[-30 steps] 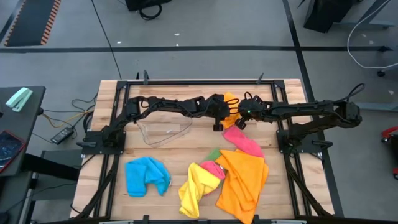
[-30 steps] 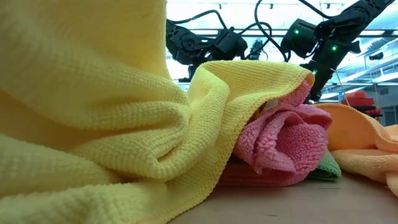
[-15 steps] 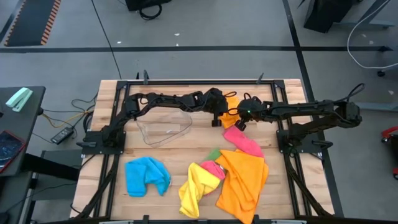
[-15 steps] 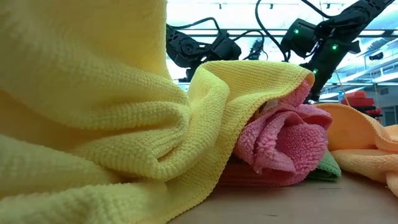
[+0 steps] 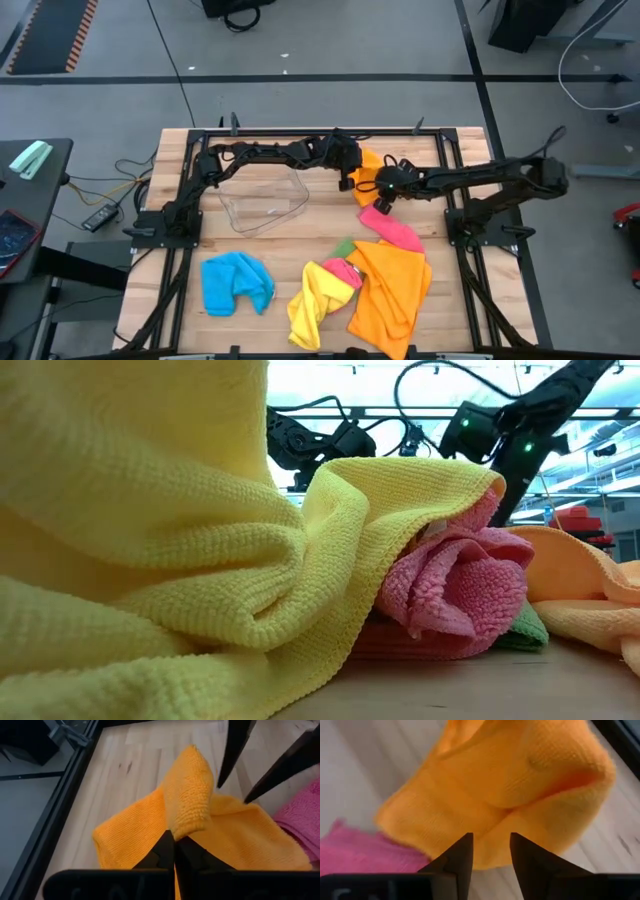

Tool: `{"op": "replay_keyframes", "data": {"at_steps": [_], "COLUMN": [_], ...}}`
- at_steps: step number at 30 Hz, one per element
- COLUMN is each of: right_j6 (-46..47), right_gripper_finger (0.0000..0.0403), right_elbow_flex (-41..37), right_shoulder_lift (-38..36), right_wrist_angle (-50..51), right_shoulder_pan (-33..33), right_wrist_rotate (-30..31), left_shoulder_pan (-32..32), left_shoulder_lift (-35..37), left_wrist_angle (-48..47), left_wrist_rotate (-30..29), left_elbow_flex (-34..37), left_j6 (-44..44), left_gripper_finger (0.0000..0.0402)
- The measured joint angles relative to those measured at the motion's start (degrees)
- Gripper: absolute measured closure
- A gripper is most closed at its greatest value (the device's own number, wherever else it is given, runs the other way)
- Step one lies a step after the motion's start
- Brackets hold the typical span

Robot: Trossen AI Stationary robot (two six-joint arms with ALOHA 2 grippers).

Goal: Fold microfiber towels
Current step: Fold the orange microfiber towel

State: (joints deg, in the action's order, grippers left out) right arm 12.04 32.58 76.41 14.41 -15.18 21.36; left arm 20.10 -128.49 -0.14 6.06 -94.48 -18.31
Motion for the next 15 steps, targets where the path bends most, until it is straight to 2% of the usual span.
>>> {"op": "replay_keyframes", "data": {"at_steps": [5, 9, 12, 15], "right_j6": [0.26, 1.33, 1.09, 1.09], "right_gripper_finger": [0.0260, 0.0260, 0.0264, 0.0292], "right_elbow_flex": [0.00, 0.00, -0.02, -0.02], "right_shoulder_lift": [7.40, 10.43, 10.92, 11.05], "right_wrist_angle": [-5.77, -8.62, -9.52, -9.32], "right_shoulder_pan": [-0.89, -2.17, -3.27, -4.47], "right_wrist_rotate": [5.13, 9.57, 9.79, 8.03], "left_shoulder_pan": [-0.09, -0.09, -0.06, -0.06], "left_shoulder_lift": [0.02, 0.02, 0.02, 0.02], "left_wrist_angle": [-0.67, -2.17, -2.65, -2.77], "left_wrist_rotate": [-0.31, -0.46, -0.48, -0.48], "left_elbow_flex": [0.00, 0.00, 0.00, 0.00], "left_j6": [0.11, -0.16, -0.24, -0.27], "left_gripper_finger": [0.0390, 0.0396, 0.0395, 0.0387]}}
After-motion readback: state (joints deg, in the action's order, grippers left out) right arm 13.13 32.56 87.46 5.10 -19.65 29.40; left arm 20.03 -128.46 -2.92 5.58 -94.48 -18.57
